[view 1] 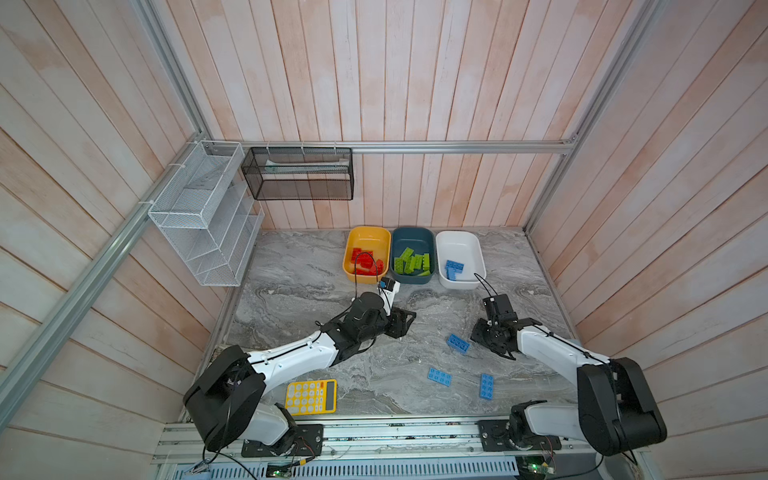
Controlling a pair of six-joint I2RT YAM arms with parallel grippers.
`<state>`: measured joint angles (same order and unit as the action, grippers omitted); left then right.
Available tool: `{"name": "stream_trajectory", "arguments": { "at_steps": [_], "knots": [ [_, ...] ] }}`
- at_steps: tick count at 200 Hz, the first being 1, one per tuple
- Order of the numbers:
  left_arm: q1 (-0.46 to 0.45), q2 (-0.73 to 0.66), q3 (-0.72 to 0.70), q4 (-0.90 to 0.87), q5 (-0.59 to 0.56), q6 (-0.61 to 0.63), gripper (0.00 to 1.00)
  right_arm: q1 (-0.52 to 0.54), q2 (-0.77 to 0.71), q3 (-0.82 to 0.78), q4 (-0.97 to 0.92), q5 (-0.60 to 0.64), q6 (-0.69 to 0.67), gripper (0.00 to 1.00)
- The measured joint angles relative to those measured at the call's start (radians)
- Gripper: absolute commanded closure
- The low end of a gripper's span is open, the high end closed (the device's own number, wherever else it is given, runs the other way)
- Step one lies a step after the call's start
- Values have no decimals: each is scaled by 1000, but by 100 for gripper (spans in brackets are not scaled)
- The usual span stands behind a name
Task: Sort the legos into containers by color
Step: Move the lego to the middle-right of the table.
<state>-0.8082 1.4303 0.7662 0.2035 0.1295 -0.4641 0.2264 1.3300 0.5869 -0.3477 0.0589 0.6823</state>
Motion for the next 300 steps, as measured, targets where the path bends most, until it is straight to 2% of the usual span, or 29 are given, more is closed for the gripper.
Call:
{"name": "stream_trajectory", "arguments": {
  "at_steps": [11, 24, 91, 121, 182, 217, 300],
  "knots": [
    [0, 0, 0, -1, 0, 0, 38, 1, 10, 13, 0, 4, -10, 20],
    [0, 0, 0, -2, 0, 0, 38, 1, 20, 23, -1, 13, -18, 14],
    [0, 0, -21, -2, 0, 0, 38, -52, 103, 85, -4, 59, -60, 6],
    [0, 0, -29, -1, 0, 0, 38, -61, 139, 108, -2, 87, -85, 8],
    [0, 2, -32, 2, 0, 0, 38, -66, 160, 114, 17, 100, -143, 21],
    [0, 6, -32, 5, 0, 0, 38, -52, 166, 115, 30, 98, -180, 17],
    [0, 6, -32, 6, 0, 0, 38, 77, 198, 135, 64, 101, -223, 13]
  ]
}}
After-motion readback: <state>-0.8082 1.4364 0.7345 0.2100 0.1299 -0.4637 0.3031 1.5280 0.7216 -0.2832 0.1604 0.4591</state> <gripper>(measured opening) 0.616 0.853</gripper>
